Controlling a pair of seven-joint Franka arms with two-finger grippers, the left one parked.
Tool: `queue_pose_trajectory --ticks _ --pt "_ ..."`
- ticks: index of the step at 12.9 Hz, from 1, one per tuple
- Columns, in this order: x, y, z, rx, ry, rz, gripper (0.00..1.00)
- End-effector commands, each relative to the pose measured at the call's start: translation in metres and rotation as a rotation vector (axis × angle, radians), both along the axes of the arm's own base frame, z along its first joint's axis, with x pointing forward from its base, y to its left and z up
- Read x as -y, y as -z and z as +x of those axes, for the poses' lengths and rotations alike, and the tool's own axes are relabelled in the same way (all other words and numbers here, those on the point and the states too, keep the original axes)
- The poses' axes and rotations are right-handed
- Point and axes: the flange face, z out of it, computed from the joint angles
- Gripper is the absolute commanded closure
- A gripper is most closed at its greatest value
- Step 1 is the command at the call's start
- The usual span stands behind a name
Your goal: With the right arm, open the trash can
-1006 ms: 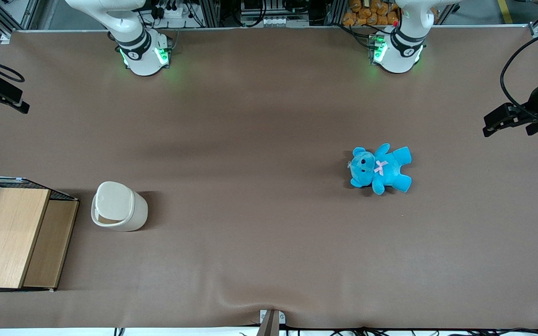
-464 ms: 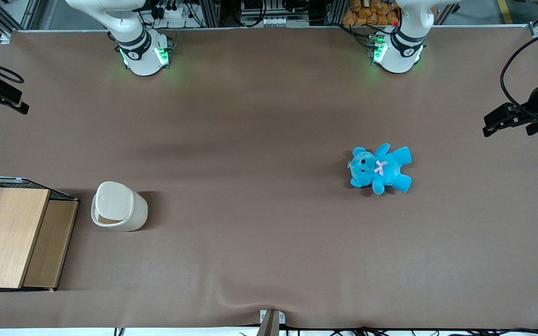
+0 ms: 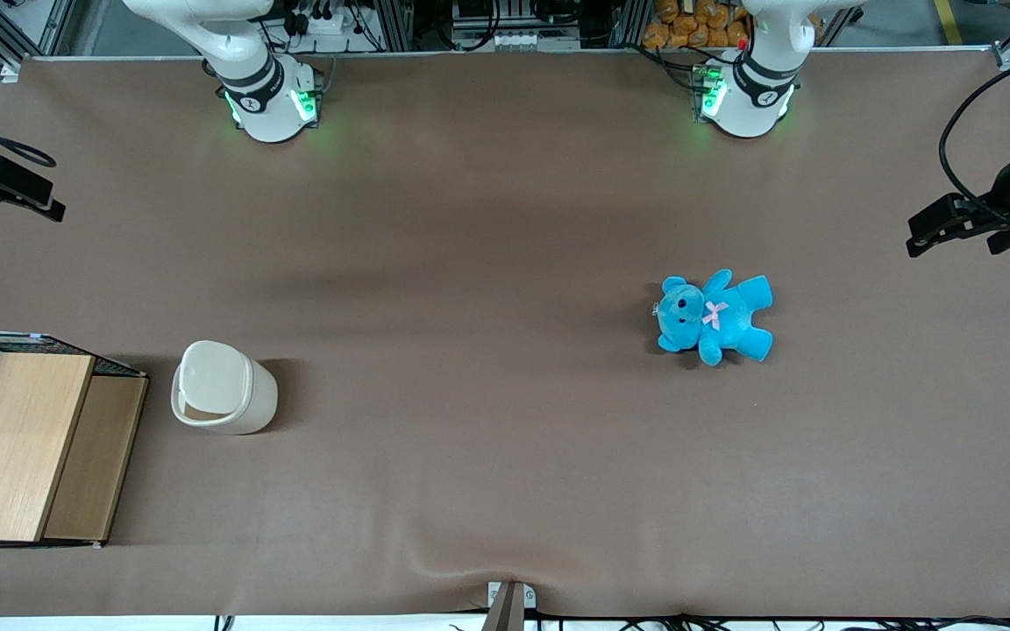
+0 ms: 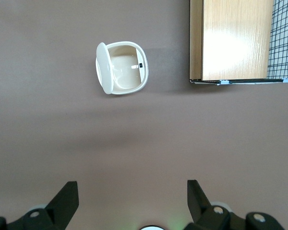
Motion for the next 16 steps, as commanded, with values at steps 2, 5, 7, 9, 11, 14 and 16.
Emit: queue_pose_trajectory --ticks 2,5,7,9,11,14,16 --pt "0.003 -0.0019 -0.0011 0.021 0.01 -0.01 0.0" --pt "0.0049 -0.0016 -0.0002 0.021 0.012 -0.012 0.0" --pt "0.0049 -0.0021 0.0001 0.021 0.01 -0.012 0.0" --pt "0.0049 0.0008 0.0024 0.014 0.01 -0.012 0.0" --pt "0.0122 0.0008 0.0025 0.016 0.024 -0.011 0.0" --pt "0.0113 0.0018 0.0023 0.011 0.022 -0.011 0.0" --pt "0.013 0.0009 0.0023 0.014 0.025 -0.011 0.0"
